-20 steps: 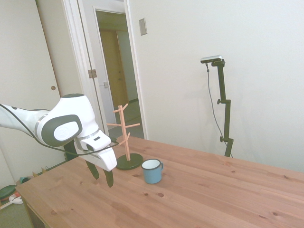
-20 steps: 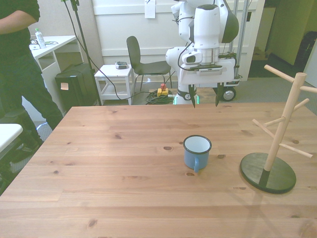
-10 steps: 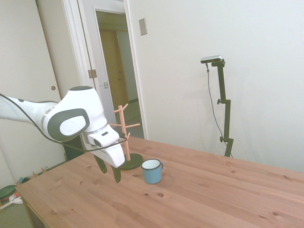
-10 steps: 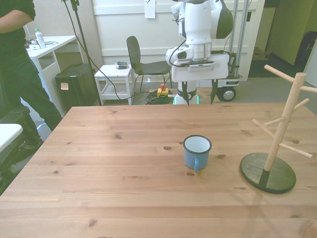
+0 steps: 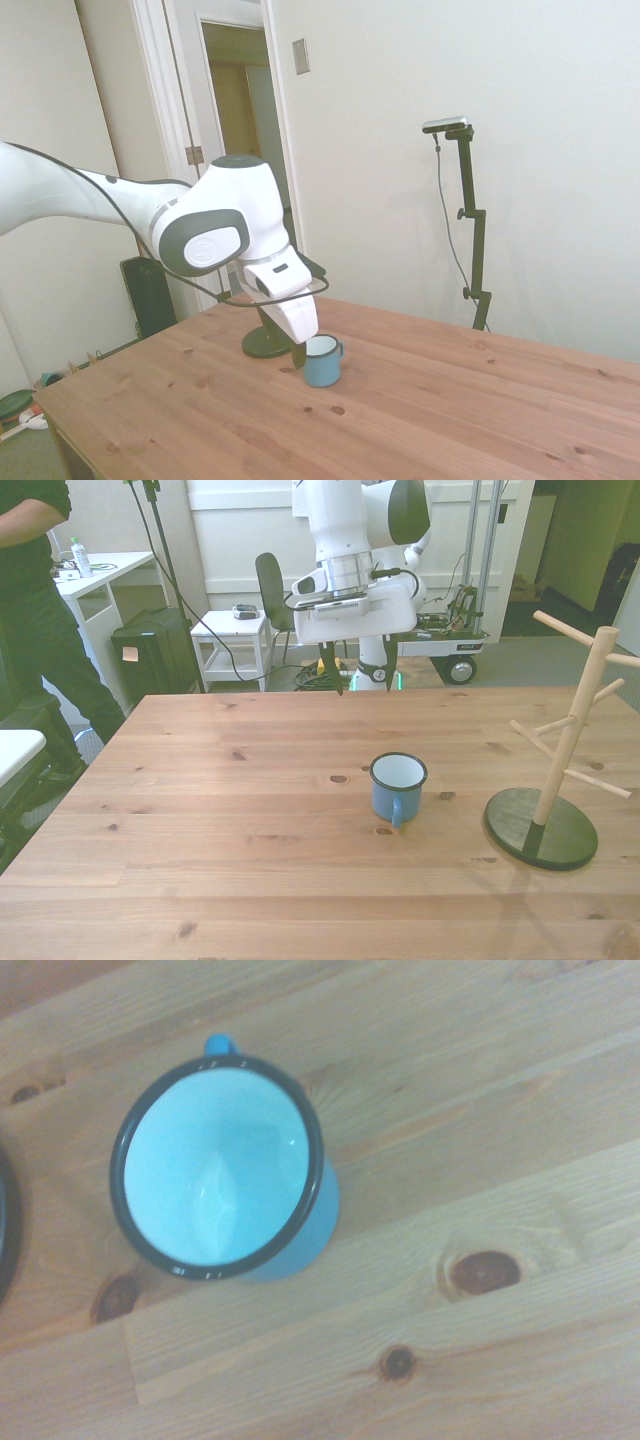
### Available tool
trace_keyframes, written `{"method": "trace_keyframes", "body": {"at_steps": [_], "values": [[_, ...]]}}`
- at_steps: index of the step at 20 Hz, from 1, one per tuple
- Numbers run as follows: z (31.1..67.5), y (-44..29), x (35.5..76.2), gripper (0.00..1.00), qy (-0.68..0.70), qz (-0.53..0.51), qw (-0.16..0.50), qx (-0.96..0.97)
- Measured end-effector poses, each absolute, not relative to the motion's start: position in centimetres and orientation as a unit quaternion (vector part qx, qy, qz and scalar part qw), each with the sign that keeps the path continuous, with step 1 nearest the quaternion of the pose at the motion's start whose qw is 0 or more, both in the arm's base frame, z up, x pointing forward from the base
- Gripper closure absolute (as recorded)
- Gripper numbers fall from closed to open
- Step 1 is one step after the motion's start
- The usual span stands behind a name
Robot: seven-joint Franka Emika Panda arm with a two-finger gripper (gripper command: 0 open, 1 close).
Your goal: Hang the mug
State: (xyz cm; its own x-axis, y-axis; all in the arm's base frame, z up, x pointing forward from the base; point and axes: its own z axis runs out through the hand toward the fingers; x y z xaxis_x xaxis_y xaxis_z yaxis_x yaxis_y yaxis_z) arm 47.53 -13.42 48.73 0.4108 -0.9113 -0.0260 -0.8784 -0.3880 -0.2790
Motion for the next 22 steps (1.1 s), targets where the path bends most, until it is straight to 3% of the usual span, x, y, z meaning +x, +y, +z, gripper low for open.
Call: {"method": "trace_keyframes", "body": {"at_steps": [7, 22], "values": [[48.8, -15.9, 51.1, 0.00, 0.560, -0.055, 0.123, -0.817], [44.2, -13.6, 57.0, 0.00, 0.549, -0.014, 0.109, -0.829]]}}
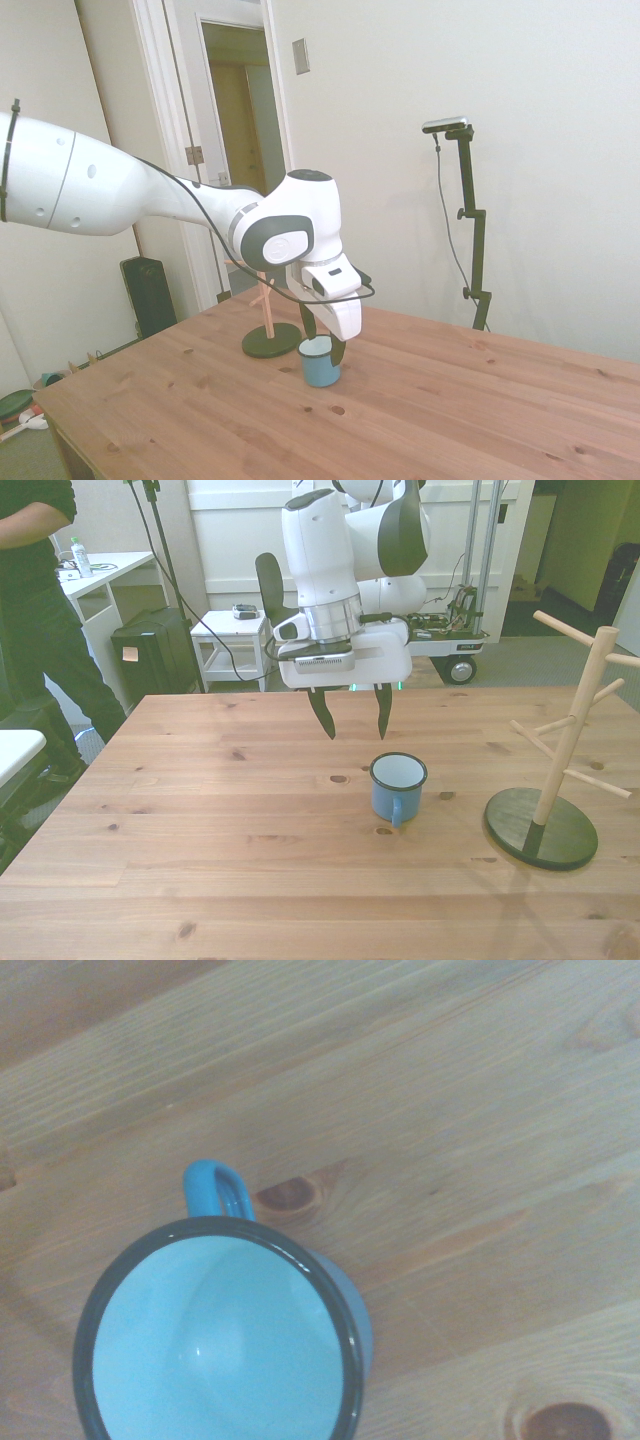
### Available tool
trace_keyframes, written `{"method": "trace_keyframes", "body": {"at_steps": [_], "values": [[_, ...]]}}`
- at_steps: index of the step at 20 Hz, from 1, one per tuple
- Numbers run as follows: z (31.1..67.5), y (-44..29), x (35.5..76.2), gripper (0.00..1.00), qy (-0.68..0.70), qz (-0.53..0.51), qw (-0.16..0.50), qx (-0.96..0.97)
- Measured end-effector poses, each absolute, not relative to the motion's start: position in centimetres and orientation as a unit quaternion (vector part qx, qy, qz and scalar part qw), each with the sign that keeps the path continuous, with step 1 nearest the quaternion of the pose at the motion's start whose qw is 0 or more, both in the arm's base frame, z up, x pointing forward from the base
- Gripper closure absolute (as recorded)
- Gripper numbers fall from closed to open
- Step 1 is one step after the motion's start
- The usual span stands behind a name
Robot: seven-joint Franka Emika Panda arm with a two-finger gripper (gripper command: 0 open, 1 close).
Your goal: Hang the mug
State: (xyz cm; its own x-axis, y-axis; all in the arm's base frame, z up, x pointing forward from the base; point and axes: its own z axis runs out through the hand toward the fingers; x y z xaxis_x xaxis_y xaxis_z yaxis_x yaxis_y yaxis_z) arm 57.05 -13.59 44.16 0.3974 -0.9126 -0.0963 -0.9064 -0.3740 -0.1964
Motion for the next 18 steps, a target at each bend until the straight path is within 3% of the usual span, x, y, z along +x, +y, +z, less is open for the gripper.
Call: {"method": "trace_keyframes", "body": {"at_steps": [13, 14, 18], "values": [[39.9, -12.3, 59.7, 0.00, 0.550, 0.008, 0.095, -0.829], [39.7, -12.2, 59.8, 1.00, 0.550, 0.009, 0.095, -0.830], [38.8, -11.9, 60.1, 1.00, 0.547, 0.016, 0.091, -0.832]]}}
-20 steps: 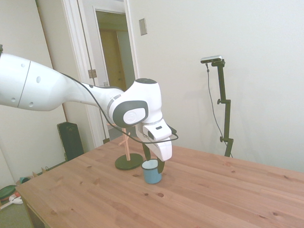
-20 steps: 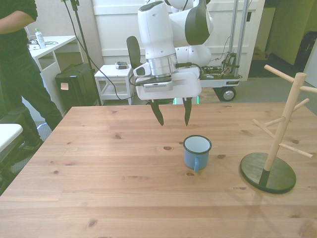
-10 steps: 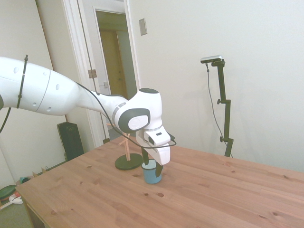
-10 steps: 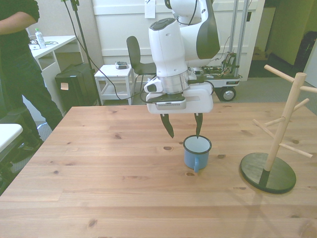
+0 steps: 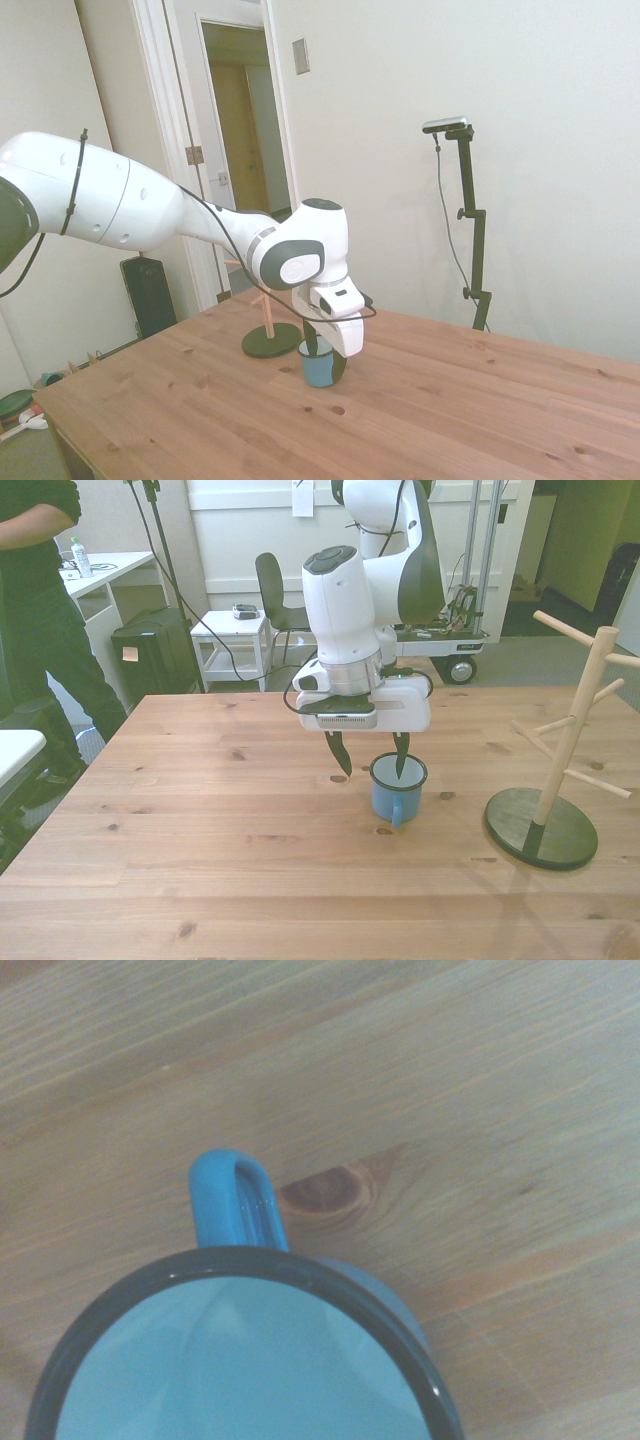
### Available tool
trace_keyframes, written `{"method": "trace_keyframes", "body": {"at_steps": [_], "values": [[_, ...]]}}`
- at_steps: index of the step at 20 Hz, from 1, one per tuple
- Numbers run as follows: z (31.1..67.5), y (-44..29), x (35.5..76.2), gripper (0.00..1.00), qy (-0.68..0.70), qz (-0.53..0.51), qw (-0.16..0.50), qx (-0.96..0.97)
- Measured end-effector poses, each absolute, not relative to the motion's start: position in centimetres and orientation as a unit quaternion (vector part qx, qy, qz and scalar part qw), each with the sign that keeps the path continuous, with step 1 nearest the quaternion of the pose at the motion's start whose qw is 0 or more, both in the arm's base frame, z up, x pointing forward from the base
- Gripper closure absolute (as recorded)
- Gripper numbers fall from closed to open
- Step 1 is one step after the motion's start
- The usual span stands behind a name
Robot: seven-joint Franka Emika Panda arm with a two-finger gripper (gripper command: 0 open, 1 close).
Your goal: Hang the mug
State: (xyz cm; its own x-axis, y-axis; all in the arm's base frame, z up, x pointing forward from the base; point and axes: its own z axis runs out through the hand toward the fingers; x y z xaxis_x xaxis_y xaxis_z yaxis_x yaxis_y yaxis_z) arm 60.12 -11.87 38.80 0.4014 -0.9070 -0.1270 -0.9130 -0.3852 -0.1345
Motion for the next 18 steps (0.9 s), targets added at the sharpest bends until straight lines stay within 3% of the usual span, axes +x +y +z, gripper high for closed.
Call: {"method": "trace_keyframes", "body": {"at_steps": [18], "values": [[38.0, -11.8, 60.5, 1.00, 0.546, 0.018, 0.088, -0.833]]}}
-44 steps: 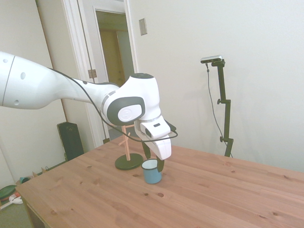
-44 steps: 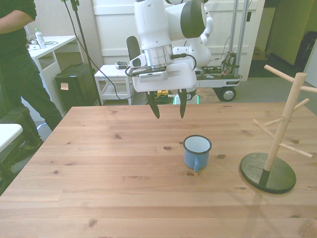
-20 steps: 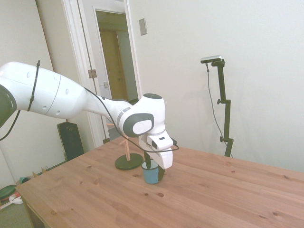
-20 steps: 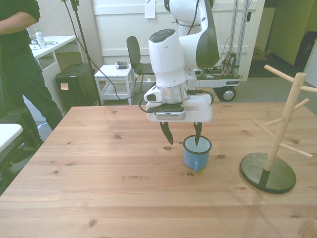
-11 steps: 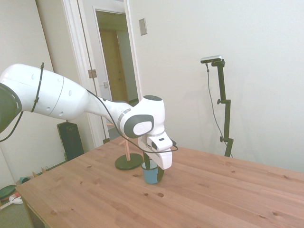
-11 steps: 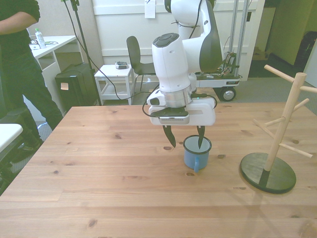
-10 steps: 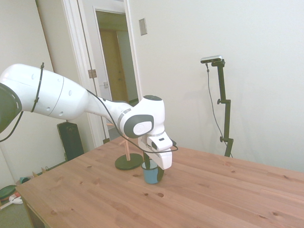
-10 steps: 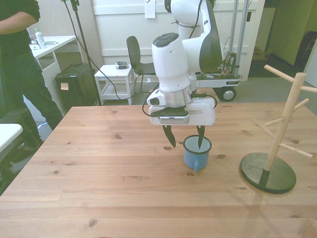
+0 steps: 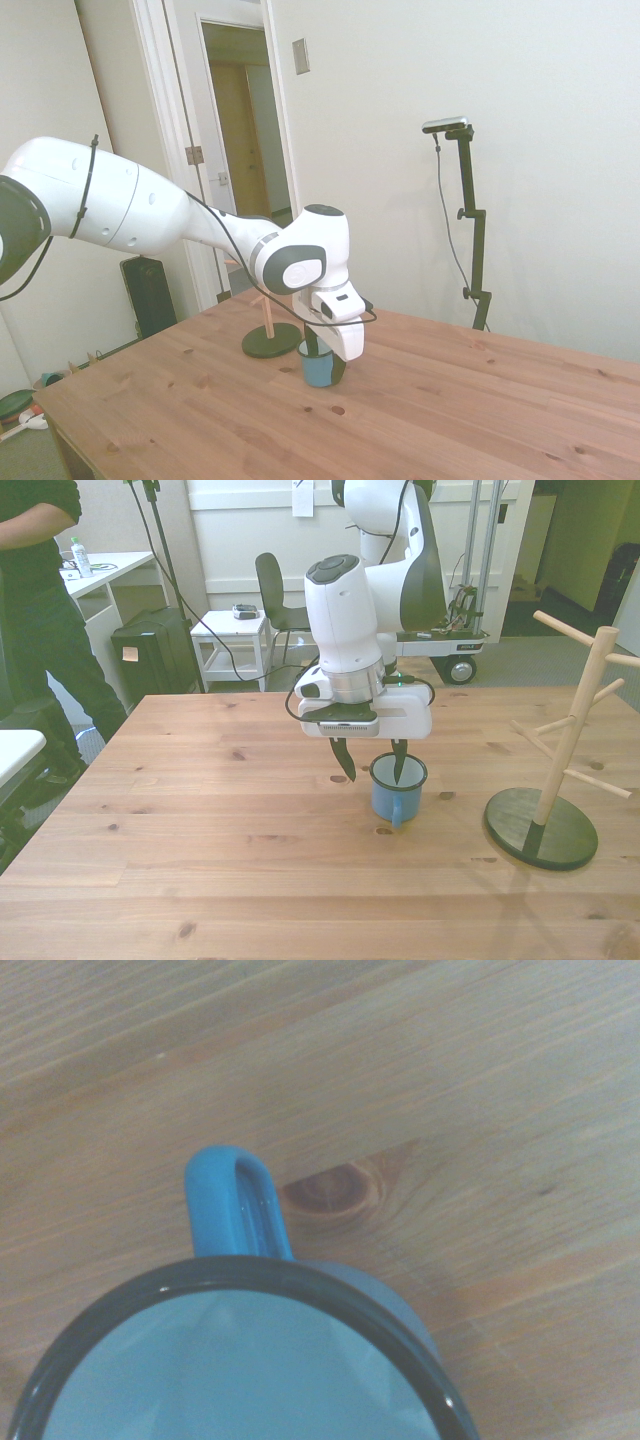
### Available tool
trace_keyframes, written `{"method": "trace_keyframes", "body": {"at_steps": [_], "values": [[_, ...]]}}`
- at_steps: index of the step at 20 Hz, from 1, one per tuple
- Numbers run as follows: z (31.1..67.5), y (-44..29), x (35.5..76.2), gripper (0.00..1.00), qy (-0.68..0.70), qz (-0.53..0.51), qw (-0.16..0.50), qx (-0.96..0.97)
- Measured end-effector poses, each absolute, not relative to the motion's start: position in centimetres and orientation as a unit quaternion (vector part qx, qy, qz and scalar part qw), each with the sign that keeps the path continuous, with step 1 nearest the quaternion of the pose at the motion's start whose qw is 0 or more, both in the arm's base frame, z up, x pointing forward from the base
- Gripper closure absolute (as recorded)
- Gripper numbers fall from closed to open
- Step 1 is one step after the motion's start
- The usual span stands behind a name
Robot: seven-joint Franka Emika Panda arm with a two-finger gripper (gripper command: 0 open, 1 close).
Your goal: Hang the mug
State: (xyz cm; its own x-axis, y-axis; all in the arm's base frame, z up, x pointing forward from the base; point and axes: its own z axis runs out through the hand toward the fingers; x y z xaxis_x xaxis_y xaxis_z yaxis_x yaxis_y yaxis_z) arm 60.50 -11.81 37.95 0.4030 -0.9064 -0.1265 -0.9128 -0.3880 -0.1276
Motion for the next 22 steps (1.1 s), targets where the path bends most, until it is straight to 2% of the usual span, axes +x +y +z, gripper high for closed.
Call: {"method": "trace_keyframes", "body": {"at_steps": [22], "values": [[38.10, -12.09, 60.54, 1.00, 0.548, 0.015, 0.089, -0.832]]}}
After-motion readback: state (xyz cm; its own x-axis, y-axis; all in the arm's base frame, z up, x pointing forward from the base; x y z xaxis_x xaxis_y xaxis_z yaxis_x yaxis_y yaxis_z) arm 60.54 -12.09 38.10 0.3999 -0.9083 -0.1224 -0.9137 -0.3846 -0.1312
